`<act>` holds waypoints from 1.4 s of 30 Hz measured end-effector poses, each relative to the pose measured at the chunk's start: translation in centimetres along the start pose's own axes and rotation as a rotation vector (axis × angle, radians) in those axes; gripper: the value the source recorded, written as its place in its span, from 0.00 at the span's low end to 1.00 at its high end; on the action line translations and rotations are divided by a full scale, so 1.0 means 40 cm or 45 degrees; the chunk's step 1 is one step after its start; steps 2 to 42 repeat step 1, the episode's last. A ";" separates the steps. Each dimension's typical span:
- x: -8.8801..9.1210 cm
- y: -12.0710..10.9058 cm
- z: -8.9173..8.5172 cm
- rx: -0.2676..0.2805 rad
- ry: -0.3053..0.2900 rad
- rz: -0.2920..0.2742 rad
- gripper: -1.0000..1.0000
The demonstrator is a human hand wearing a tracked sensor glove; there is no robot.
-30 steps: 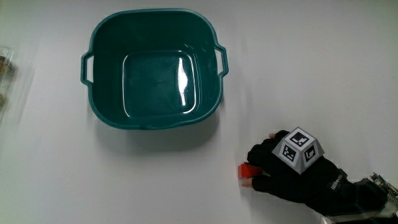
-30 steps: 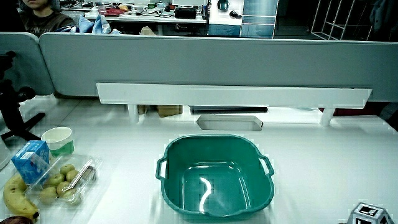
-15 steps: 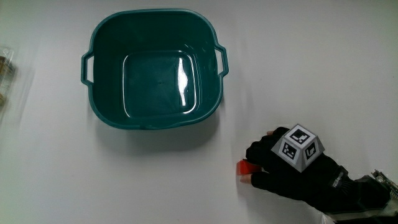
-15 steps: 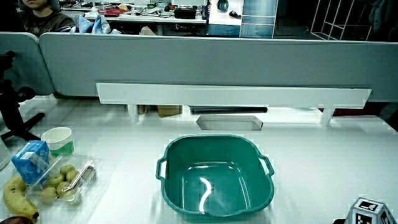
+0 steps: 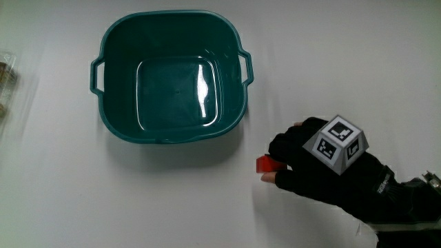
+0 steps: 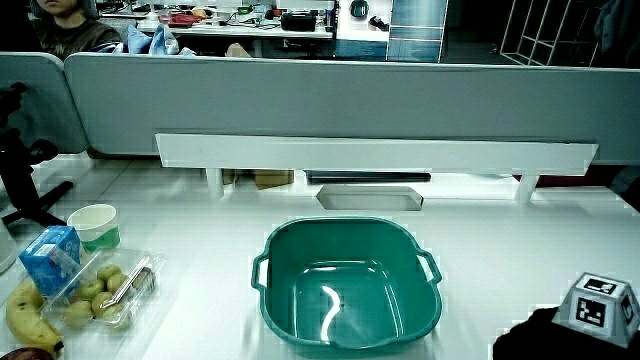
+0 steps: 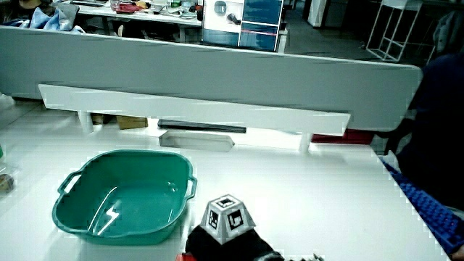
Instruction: Pick red block
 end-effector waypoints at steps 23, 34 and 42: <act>-0.001 -0.001 0.016 0.020 -0.005 -0.004 1.00; -0.001 -0.001 0.016 0.020 -0.005 -0.004 1.00; -0.001 -0.001 0.016 0.020 -0.005 -0.004 1.00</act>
